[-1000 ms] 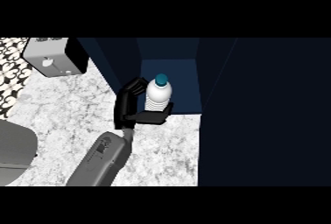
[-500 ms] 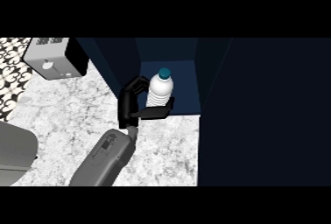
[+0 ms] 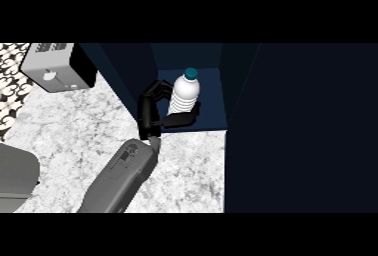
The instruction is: Pick up the bottled water, place it into the cabinet and close the cabinet
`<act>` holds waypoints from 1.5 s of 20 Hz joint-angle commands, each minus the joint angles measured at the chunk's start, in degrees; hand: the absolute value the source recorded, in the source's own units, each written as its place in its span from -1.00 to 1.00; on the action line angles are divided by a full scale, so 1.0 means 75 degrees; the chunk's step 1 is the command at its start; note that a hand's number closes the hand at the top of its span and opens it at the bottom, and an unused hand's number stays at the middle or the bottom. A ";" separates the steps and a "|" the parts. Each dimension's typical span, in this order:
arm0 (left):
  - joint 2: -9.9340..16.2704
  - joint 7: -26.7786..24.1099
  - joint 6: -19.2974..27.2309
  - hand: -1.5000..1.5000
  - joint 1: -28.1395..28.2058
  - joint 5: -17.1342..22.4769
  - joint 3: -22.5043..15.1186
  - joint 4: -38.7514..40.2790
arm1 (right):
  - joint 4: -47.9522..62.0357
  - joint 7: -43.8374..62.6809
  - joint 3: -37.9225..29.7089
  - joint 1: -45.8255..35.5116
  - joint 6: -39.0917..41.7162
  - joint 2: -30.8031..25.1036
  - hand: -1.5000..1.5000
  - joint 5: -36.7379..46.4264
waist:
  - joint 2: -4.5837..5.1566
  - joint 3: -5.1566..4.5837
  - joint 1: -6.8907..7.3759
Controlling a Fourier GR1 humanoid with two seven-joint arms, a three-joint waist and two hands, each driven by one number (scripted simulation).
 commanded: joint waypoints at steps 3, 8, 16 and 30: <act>0.0203 0.0110 -0.0686 1.00 -0.2345 0.0027 0.0771 0.2263 | -0.0560 0.0264 0.0049 -0.0100 -0.0232 -0.0053 -1.00 -0.0359 | 0.0258 -0.0050 -0.0188; 0.0046 -0.0137 -0.0605 -1.00 -0.3344 -0.0216 0.0970 0.3755 | -0.0533 0.0133 0.0011 0.0099 0.0007 0.0050 -1.00 -0.0257 | 0.0262 -0.0045 -0.0314; 0.0039 -0.0867 -0.1080 -1.00 -0.3865 -0.0060 0.1548 0.5142 | -0.0536 0.0234 -0.0383 0.0096 0.0020 -0.0177 -1.00 -0.0731 | 0.0272 -0.0050 -0.0239; -0.0017 -0.2496 -0.2343 -1.00 -0.4370 0.0502 0.1860 0.5120 | -0.0546 0.0368 0.0028 -0.0442 -0.0289 0.0111 -1.00 -0.0076 | 0.0199 -0.0042 -0.0095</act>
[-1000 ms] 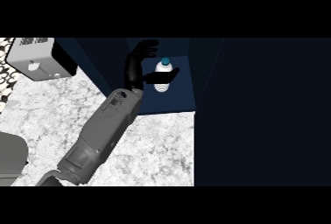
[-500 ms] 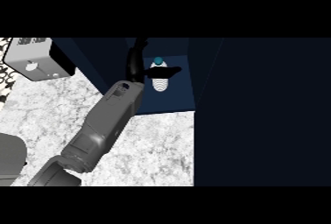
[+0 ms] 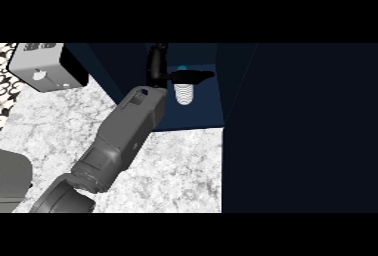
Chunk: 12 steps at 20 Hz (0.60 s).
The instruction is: Pick up the bottled water, place it into the cabinet and close the cabinet
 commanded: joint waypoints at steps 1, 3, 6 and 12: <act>-0.0009 -0.0387 -0.0143 -1.00 0.0061 0.0489 -0.0103 -0.0118 | -0.0927 0.0409 -0.0359 0.0122 -0.0402 -0.0129 -1.00 -0.0336 | -0.0043 0.0001 -0.0048; -0.0009 -0.0371 -0.0144 -1.00 -0.0034 0.0618 -0.0252 -0.0167 | -0.0957 0.0574 0.0049 -0.0168 -0.0570 -0.0009 -1.00 -0.0052 | -0.0051 0.0004 0.0062; -0.0009 -0.0582 -0.0299 -1.00 0.0310 0.0945 -0.0504 -0.0445 | -0.1032 0.0739 -0.0053 -0.0172 -0.0770 0.0048 -1.00 0.0088 | -0.0078 0.0004 0.0118; -0.0009 -0.0231 -0.0258 -1.00 0.1161 0.1749 -0.1377 -0.1712 | -0.1122 0.0634 -0.0472 0.0268 -0.0331 0.0171 -1.00 -0.0247 | -0.0167 0.0008 0.0195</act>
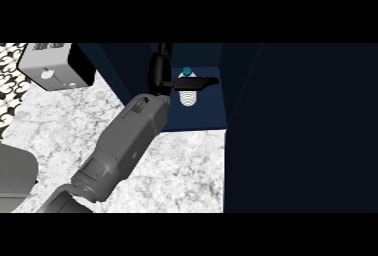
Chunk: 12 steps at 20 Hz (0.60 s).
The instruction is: Pick up the bottled water, place it into the cabinet and close the cabinet
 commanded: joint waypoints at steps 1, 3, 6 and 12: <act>-0.0001 -0.0011 -0.0130 -1.00 0.0792 0.0647 -0.0741 -0.0917 | -0.0733 0.0308 -0.0413 0.0132 -0.0215 0.0030 -1.00 -0.0308 | -0.0022 0.0002 0.0071; -0.0001 0.0298 0.0078 -1.00 0.1212 0.0745 -0.1217 -0.1665 | -0.0815 0.0416 -0.0363 0.0059 -0.0304 0.0020 -1.00 -0.0244 | -0.0054 0.0003 0.0200; -0.0001 0.0432 0.0339 -1.00 0.2067 0.0832 -0.1870 -0.2734 | -0.1269 0.0576 0.0045 0.0264 -0.0572 0.0365 -1.00 0.0170 | -0.0096 0.0000 0.0314; 0.0000 0.0267 0.0674 -1.00 0.3787 0.0784 -0.2725 -0.4512 | -0.1244 0.0491 -0.0370 0.0524 -0.0256 0.0384 -1.00 -0.0243 | -0.0093 0.0002 0.0364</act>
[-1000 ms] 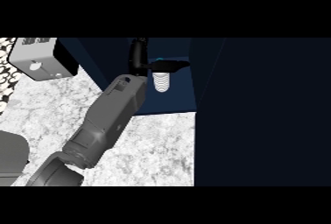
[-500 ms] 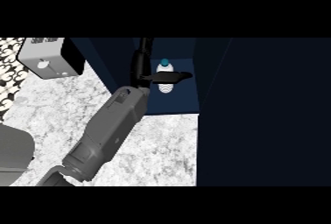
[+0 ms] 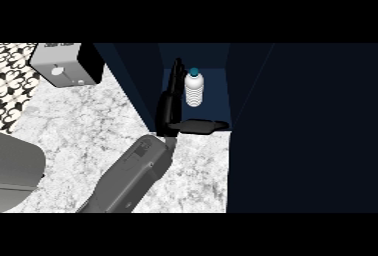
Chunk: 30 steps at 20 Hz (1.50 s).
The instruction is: Pick up the bottled water, place it into the cabinet and close the cabinet
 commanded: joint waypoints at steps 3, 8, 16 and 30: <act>0.0281 0.0298 0.0423 -1.00 0.1885 -0.0209 -0.0811 -0.2382 | -0.0989 0.0194 0.0118 0.0346 -0.0085 0.0602 -1.00 0.0437 | -0.0016 0.0006 0.0140; 0.0180 0.0460 0.0619 -1.00 0.2971 -0.0483 -0.1646 -0.3624 | -0.1304 0.0530 0.0097 -0.0071 -0.0519 0.0324 -1.00 0.0311 | 0.0012 0.0001 0.0154; 0.1740 0.0363 -0.0251 1.00 0.4611 -0.0611 -0.2143 -0.5223 | -0.1380 0.0547 0.0415 0.0394 0.0661 0.0180 1.00 0.0520 | 0.0008 0.0001 0.0068; 0.4336 0.0131 -0.1415 1.00 0.6310 0.0120 -0.0644 -0.7017 | -0.2152 0.0827 0.1147 0.0540 0.1788 -0.0213 1.00 0.0762 | -0.0015 -0.0022 0.0059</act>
